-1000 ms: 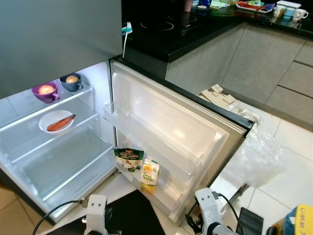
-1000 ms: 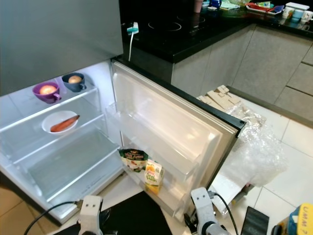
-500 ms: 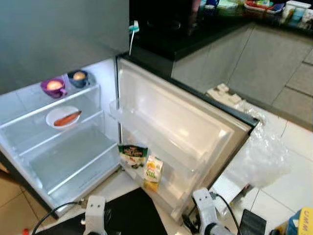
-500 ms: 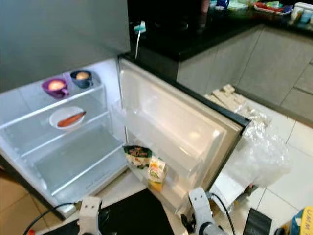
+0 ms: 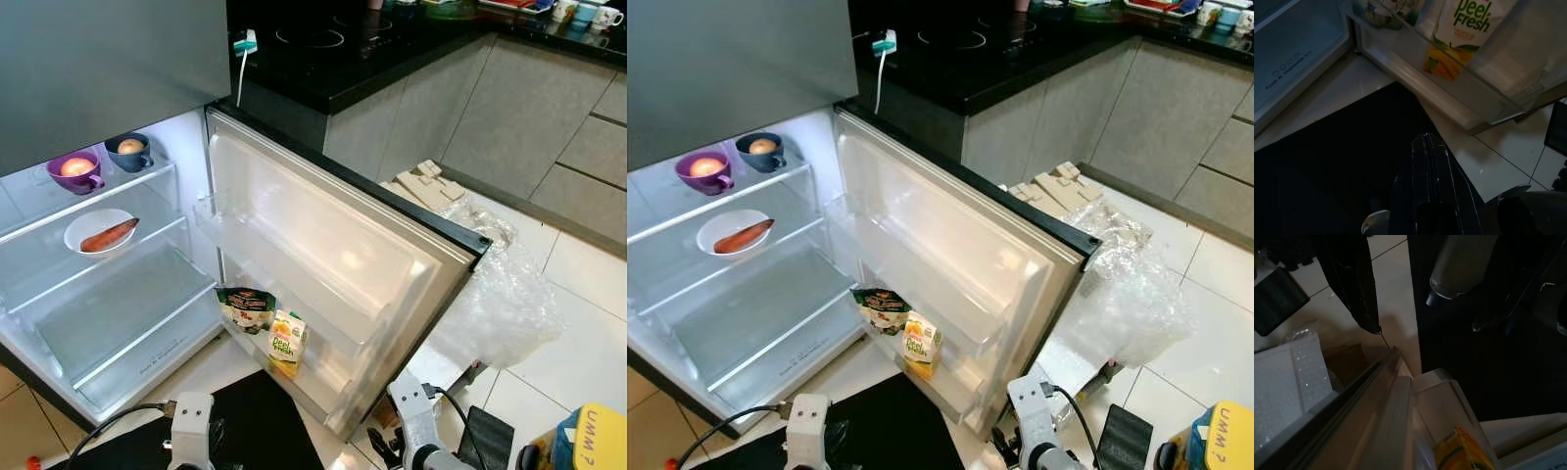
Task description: Restocking fridge
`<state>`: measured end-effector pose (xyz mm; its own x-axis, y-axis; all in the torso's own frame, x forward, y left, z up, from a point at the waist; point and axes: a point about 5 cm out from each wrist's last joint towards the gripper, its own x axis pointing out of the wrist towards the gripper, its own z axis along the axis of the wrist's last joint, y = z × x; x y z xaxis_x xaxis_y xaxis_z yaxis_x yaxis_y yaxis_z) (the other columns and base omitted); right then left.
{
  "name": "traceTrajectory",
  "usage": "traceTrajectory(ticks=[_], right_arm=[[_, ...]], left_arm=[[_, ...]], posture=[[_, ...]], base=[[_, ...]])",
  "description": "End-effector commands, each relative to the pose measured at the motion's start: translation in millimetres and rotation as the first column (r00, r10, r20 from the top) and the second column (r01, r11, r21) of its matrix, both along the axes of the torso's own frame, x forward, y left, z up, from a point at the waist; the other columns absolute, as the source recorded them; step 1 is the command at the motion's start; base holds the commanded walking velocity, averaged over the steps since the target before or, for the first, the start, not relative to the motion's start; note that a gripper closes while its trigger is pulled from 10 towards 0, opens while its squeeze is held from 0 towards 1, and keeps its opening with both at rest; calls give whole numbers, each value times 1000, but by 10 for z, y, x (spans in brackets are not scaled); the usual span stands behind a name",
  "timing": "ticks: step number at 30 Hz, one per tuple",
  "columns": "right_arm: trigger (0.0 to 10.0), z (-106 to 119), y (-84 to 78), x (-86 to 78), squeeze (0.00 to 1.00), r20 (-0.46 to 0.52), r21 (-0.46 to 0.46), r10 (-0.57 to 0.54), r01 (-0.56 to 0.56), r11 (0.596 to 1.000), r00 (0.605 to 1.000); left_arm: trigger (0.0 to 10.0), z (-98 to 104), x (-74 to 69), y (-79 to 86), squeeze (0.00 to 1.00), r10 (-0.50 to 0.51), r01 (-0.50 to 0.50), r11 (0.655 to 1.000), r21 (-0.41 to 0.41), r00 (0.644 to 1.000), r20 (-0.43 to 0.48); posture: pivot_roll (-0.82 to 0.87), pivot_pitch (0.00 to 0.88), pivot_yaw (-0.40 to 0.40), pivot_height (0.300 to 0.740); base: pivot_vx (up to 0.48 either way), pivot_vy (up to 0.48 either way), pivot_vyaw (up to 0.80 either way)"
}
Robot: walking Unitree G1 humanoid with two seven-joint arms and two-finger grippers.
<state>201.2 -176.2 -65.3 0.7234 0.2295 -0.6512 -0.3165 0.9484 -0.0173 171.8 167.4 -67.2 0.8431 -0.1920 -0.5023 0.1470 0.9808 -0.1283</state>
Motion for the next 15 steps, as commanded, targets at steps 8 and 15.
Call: traceTrajectory(ticks=[8, 15], right_arm=[[10000, 187, -860, 68, 0, -4, -151, -236, 232, 961, 972], [10000, 426, -1099, 289, 0, 122, -90, -415, 427, 900, 901]], left_arm=[[10000, 247, -61, 181, 0, -354, 348, 935, 68, 917, 183], [10000, 401, -36, 249, 0, -421, 415, 906, 81, 871, 253]], posture=[[-89, 58, -68, 713], [-87, 61, -67, 713]], base=[[0, 0, 0], [0, 0, 0]])
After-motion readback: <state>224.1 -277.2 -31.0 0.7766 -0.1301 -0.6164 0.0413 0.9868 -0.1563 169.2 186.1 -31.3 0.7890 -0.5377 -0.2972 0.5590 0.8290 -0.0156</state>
